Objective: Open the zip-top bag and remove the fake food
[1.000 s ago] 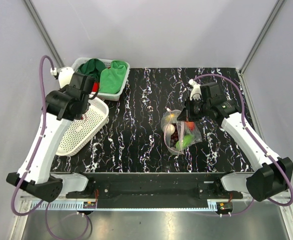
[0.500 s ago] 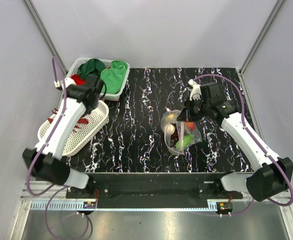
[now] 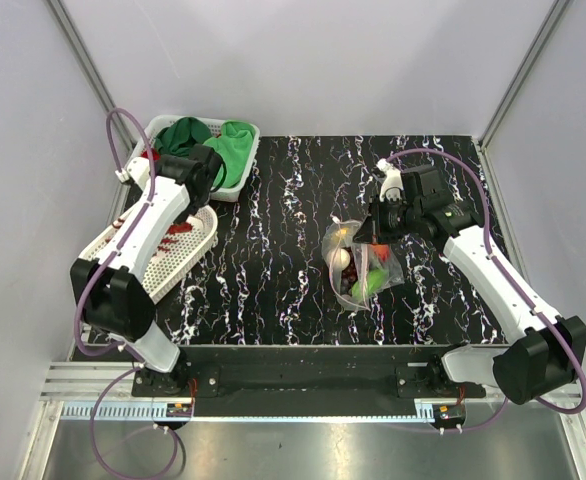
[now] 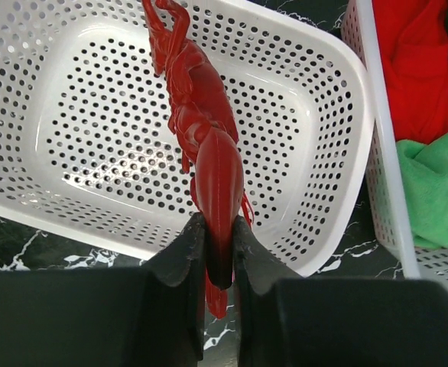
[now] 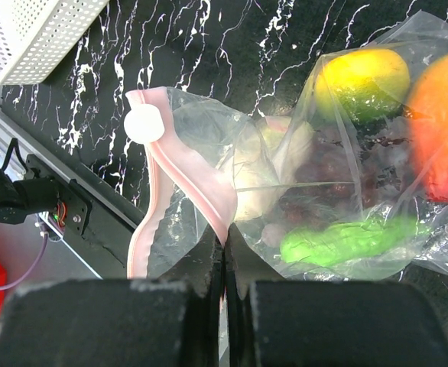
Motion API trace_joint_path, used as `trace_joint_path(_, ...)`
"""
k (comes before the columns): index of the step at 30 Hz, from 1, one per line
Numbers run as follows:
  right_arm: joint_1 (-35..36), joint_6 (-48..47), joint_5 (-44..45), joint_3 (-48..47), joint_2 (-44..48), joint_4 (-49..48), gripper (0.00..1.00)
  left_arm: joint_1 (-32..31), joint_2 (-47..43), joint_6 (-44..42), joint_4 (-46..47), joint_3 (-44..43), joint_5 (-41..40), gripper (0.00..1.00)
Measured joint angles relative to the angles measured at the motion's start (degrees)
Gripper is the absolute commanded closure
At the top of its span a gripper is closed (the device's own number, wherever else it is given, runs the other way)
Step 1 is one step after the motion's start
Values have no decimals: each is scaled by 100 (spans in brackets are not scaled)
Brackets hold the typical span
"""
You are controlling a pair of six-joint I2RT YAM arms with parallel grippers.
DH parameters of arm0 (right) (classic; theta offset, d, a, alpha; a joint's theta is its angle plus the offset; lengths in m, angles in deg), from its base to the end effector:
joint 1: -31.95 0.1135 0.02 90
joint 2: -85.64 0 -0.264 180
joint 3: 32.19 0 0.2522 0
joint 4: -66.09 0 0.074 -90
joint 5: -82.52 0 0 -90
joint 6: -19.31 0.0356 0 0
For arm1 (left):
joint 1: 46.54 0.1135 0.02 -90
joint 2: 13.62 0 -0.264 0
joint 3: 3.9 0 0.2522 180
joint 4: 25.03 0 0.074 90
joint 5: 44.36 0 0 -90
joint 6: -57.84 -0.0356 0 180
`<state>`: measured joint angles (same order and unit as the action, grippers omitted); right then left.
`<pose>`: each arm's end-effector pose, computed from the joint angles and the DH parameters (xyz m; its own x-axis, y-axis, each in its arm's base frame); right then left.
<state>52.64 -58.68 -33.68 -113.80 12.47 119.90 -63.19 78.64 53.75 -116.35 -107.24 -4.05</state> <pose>0.2447 0.1092 0.3278 -0.7775 -0.0941 -0.6218 -0.4554 0.7661 0.4535 0.2898 -0.0583 0.3301 -0.1287 -0.6350 -0.7617 -0.9374 0.3285 -0.1155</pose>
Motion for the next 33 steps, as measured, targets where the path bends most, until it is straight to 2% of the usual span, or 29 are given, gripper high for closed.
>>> trace_joint_path(1, 0, 0, 0, 4, 0, 0, 100, 4, 17, 63, -22, -24, -13, 31)
trace_joint_path(3, -2, 0, -2, 13, 0, -4, 100, 15, 79, 111, -39, -105, -63, 5)
trace_joint_path(4, -2, 0, -4, 20, 0, -13, 100, 20, 125, 160, -37, -157, -96, 1)
trace_joint_path(9, -2, 0, -44, 52, 0, -55, 100, 17, 422, 37, -31, -669, -164, 1)
trace_joint_path(13, -2, 2, -42, 66, 2, -98, 100, -166, 533, -494, -48, -1257, -175, 1)
trace_joint_path(16, -2, 20, -44, 72, 2, -122, 100, -614, 535, -1582, 4, -1733, 28, 4)
trace_joint_path(19, -2, 50, -46, 72, 2, -122, 100, -1368, 481, -2940, 503, -1880, 619, 9)
trace_joint_path(20, -2, 66, -46, 72, 4, -120, 100, -1690, 442, -3357, 730, -1847, 894, 16)
trace_joint_path(21, -2, 74, -48, 70, 4, -122, 100, -1993, 372, -3731, 1045, -1731, 1196, 19)
trace_joint_path(25, 4, 136, -90, 72, 55, -114, 100, -2931, -345, -4756, 2409, -527, 2855, 33)
trace_joint_path(26, 7, 160, -96, 72, 85, -111, 100, -3034, -627, -4885, 2688, -114, 3285, 35)
trace_joint_path(27, 15, 181, -101, 70, 116, -105, 100, -3093, -918, -4977, 2973, 273, 3646, 44)
trace_joint_path(30, 39, 262, -136, 70, 160, -83, 100, -3202, -1781, -5112, 4019, 1368, 4498, 59)
trace_joint_path(33, 90, 402, -151, 70, 160, -70, 100, -3414, -2299, -5209, 4872, 2004, 5099, 69)
